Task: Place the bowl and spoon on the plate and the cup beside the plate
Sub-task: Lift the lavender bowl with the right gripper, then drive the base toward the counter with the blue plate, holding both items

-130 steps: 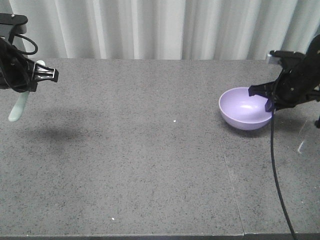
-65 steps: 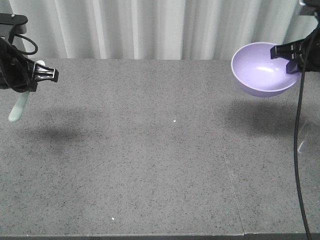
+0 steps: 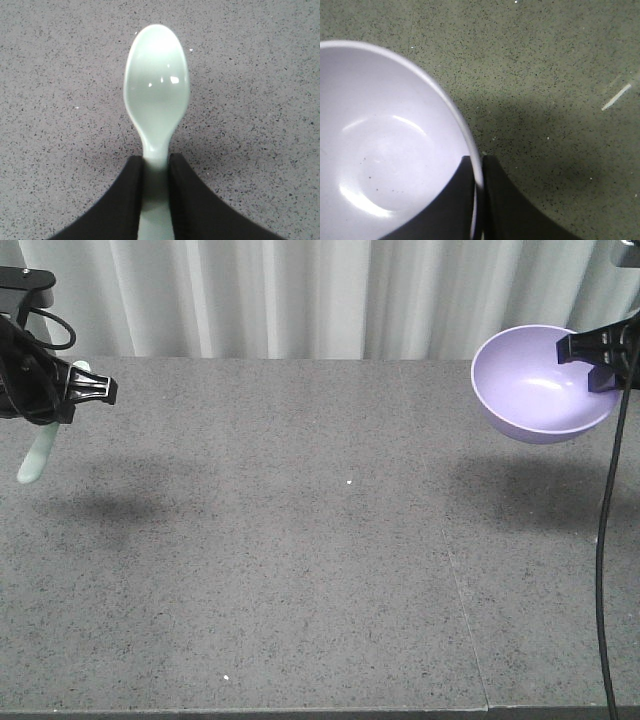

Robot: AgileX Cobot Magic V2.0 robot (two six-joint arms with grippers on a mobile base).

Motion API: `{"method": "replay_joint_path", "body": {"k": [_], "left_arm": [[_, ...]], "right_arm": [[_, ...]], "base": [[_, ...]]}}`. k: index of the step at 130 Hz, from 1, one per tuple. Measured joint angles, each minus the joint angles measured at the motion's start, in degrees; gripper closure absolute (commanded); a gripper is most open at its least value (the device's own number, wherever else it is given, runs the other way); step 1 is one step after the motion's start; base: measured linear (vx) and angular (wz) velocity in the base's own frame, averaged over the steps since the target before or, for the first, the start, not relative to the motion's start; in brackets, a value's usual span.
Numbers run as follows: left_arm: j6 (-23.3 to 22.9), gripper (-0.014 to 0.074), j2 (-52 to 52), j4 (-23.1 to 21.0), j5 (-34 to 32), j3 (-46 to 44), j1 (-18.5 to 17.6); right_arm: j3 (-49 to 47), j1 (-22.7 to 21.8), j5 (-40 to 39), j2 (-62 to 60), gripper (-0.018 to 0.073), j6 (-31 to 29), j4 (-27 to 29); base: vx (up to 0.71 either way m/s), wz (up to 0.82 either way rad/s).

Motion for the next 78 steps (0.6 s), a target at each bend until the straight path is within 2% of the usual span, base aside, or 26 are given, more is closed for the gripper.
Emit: {"method": "replay_joint_path", "body": {"k": [21,78], "left_arm": [[0.0,0.0604,0.0,0.0,0.0,0.0,0.0],[0.0,0.0604,0.0,0.0,0.0,0.0,0.0]], "right_arm": [[4.4,0.0,-2.7,-3.1,0.0563,-0.1,0.0],[4.9,0.0,-3.8,-9.8,0.0563,-1.4,0.2]], "base": [[0.00,0.00],[0.00,0.00]]}}
